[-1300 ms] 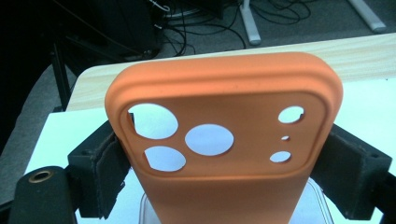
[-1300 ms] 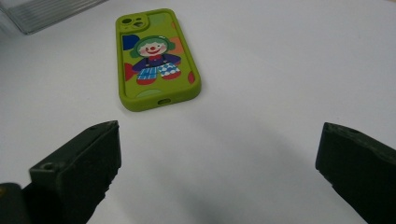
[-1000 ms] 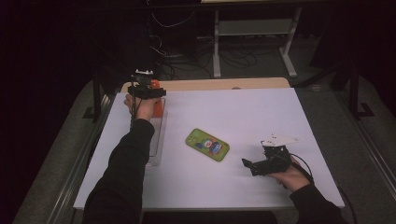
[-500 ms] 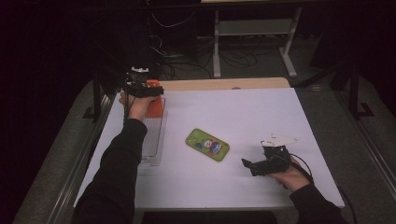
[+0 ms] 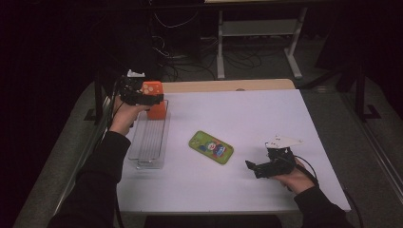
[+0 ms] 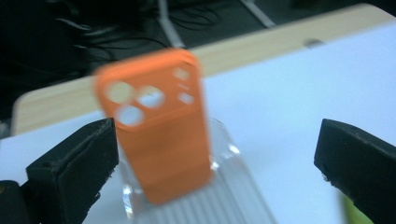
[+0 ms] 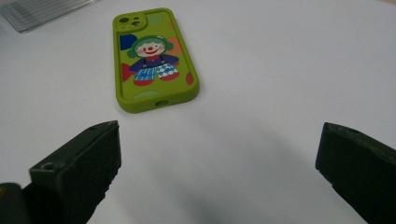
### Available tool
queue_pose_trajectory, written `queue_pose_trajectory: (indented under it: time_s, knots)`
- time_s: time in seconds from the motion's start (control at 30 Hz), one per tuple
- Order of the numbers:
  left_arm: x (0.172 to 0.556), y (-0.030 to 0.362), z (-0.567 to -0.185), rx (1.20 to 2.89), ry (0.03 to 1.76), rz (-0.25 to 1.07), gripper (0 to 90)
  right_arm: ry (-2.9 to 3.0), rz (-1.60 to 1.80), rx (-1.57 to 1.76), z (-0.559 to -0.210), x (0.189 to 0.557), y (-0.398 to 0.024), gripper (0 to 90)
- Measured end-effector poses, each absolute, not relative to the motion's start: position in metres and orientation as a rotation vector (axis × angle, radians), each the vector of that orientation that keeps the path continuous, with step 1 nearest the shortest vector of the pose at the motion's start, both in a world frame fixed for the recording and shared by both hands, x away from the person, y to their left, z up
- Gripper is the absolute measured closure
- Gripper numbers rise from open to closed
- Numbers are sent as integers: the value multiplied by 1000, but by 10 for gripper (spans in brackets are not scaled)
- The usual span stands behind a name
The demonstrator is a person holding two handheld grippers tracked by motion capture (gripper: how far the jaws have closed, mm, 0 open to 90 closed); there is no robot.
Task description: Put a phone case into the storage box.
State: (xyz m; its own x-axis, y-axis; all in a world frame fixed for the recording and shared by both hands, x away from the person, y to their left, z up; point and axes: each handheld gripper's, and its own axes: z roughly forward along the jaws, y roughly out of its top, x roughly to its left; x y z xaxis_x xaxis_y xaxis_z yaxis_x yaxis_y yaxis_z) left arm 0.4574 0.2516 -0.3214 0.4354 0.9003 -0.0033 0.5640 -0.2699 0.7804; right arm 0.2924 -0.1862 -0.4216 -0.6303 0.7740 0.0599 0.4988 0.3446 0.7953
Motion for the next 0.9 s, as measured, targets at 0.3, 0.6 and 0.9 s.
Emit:
queue_pose_trajectory:
  time_s: [0.3,0.6,0.9]
  knots:
    - [415,228,-324,2058,992,412,0,2299,1171,1124,-421,292,-182,0]
    - [385,197,-333,2071,819,317,0,2314,1170,1116,-421,293,-180,0]
    - [360,168,-361,2106,727,237,0,2312,1171,1120,-421,292,-179,0]
